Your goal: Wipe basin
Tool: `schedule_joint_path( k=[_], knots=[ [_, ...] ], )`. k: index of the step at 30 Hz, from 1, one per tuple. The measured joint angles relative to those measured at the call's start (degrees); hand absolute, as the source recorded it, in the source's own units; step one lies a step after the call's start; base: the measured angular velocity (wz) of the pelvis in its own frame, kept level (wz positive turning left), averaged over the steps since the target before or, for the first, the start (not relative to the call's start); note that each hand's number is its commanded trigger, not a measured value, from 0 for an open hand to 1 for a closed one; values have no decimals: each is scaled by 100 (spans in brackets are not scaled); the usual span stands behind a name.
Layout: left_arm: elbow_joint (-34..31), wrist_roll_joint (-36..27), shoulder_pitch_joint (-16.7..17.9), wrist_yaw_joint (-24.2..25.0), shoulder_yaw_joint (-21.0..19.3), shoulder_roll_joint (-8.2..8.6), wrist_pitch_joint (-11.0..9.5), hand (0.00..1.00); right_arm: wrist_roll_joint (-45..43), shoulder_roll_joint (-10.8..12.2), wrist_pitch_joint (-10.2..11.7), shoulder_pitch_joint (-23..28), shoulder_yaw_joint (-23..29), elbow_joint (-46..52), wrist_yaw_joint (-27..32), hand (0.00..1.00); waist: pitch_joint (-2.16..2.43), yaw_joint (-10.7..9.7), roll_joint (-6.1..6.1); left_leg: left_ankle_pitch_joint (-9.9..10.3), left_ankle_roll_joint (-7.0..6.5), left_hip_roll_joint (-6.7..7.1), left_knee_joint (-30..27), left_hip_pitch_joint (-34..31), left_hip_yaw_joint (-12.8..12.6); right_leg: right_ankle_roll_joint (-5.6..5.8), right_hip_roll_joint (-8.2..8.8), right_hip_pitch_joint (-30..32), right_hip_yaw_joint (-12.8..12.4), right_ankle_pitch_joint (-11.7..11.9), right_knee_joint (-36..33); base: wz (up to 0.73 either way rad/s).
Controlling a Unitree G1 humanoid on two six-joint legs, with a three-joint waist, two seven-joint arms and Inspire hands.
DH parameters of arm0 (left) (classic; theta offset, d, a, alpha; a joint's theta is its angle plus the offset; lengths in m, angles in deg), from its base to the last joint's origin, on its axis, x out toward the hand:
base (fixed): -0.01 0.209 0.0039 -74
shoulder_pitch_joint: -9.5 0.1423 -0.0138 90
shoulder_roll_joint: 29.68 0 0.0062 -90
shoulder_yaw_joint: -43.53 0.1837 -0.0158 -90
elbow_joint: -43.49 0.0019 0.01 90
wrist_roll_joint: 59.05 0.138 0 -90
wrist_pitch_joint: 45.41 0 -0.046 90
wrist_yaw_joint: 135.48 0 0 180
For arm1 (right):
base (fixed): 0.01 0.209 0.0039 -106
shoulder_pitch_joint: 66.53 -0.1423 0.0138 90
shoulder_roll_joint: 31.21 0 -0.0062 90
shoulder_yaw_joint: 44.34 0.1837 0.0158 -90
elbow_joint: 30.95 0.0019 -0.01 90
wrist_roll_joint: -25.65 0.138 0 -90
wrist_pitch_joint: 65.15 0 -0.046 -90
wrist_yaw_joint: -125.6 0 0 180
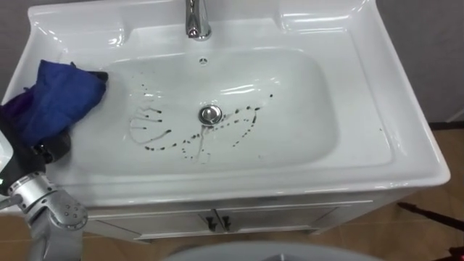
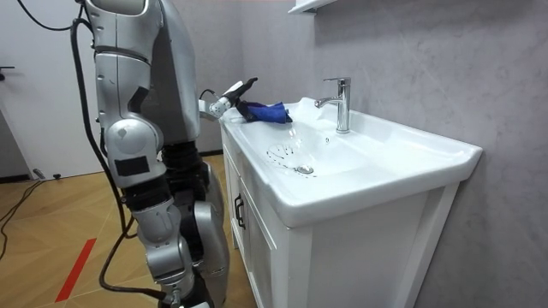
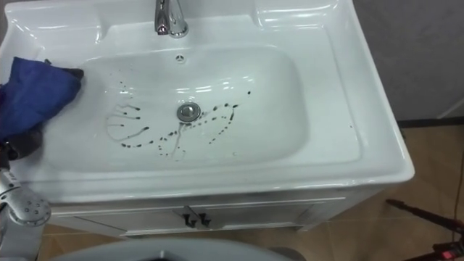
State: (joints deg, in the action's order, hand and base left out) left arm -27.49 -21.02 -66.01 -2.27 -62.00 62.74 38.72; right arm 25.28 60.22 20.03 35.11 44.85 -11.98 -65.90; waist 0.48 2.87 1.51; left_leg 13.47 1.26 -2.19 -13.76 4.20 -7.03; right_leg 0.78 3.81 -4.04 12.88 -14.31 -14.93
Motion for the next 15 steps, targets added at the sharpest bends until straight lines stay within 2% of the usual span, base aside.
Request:
schedule_joint_path(
  k=[7, 15],
  knots=[
    [7, 229, 33, 9, 3, 1, 62, 0, 3, 0, 12, -26, -3, -41, -126, 0, -8, -108, 20, 0, 0, 5, -1, -1, 24, 0, -2, -2, -11, 0, -3, 1],
    [6, 308, 34, 22, 40, 1, 169, 0, 7, 0, 13, -29, -7, -157, -184, 0, -46, -154, 86, 0, 0, 5, 31, 4, 10, 0, -6, 3, -14, 0, 12, 0]
  ],
)
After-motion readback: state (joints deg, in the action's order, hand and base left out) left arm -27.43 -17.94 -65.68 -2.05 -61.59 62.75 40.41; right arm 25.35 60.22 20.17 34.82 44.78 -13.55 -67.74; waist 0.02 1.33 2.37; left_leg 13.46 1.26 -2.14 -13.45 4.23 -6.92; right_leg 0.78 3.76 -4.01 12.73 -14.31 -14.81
